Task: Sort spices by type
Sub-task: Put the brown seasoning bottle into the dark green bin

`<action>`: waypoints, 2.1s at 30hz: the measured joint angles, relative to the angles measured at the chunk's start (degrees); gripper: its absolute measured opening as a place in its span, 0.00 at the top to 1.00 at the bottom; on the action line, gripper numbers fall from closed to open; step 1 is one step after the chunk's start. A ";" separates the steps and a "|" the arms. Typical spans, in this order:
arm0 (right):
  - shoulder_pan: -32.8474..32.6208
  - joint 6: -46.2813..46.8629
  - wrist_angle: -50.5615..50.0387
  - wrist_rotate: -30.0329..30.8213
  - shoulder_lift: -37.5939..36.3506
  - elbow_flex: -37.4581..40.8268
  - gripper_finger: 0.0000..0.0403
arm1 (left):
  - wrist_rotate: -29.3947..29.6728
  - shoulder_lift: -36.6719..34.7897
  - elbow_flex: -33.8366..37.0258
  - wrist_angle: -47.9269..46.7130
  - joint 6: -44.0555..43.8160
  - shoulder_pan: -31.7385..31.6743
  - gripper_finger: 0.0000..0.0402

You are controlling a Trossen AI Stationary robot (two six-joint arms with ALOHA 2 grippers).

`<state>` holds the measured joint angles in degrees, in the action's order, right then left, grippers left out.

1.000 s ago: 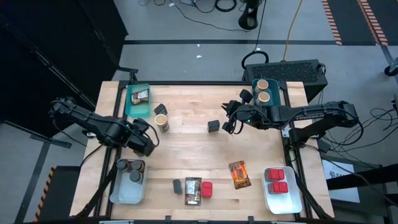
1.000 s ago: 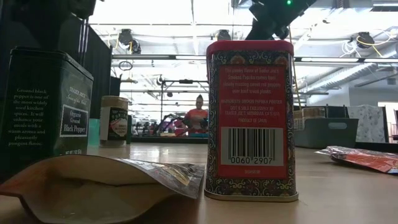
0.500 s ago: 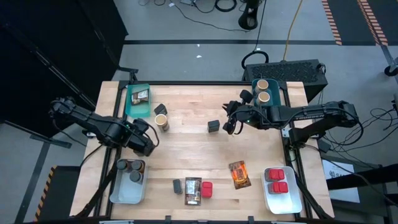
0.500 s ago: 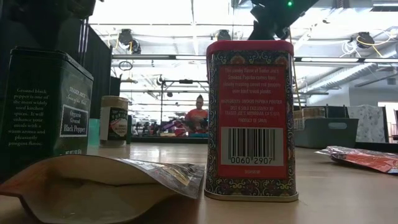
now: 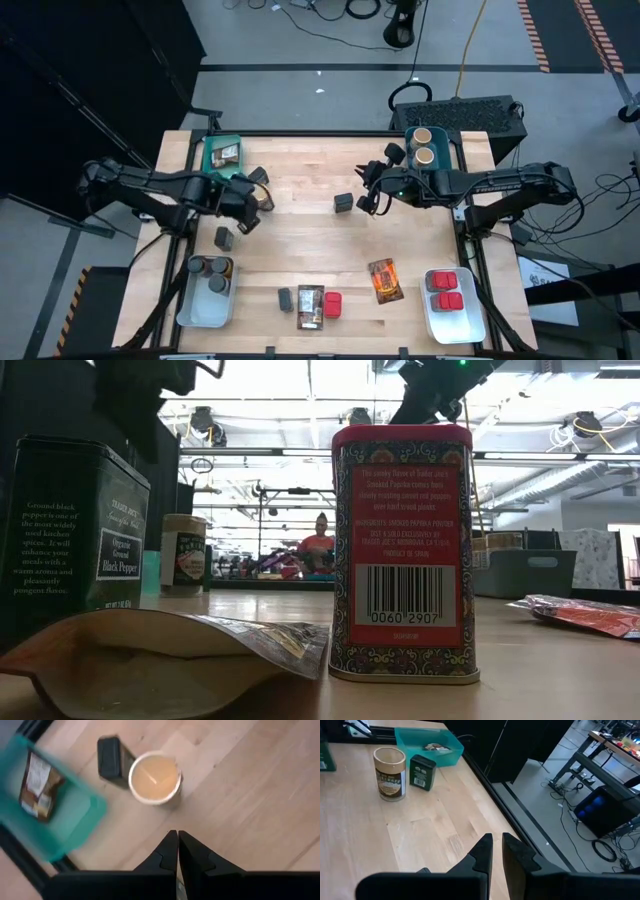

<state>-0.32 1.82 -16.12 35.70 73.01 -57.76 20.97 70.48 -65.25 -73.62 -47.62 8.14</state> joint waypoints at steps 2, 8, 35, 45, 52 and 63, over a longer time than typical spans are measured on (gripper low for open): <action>0.00 -0.16 -0.38 0.00 0.00 0.00 0.94 | -1.18 0.00 0.00 2.00 5.05 -2.00 0.96; 0.00 1.46 -6.14 0.00 -0.85 -0.02 0.94 | -4.62 0.00 0.00 6.59 22.67 -6.22 0.96; -0.04 6.93 -12.21 -3.19 -3.08 -0.04 0.53 | -12.83 -0.02 6.47 17.77 48.39 -17.81 0.43; -0.04 8.02 -13.35 -3.21 -3.06 -0.03 0.40 | -7.40 0.00 11.39 19.04 45.14 -17.92 0.43; -0.04 8.02 -13.31 -3.21 -3.06 -0.04 0.38 | -8.41 0.00 11.39 19.86 44.94 -18.29 0.43; -0.04 8.01 -13.31 -3.21 -3.06 -0.03 0.38 | -9.04 0.00 11.39 22.08 45.44 -18.25 0.43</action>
<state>-0.36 9.83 -29.43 32.49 69.95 -57.78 11.93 70.48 -53.87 -51.55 -2.17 -10.11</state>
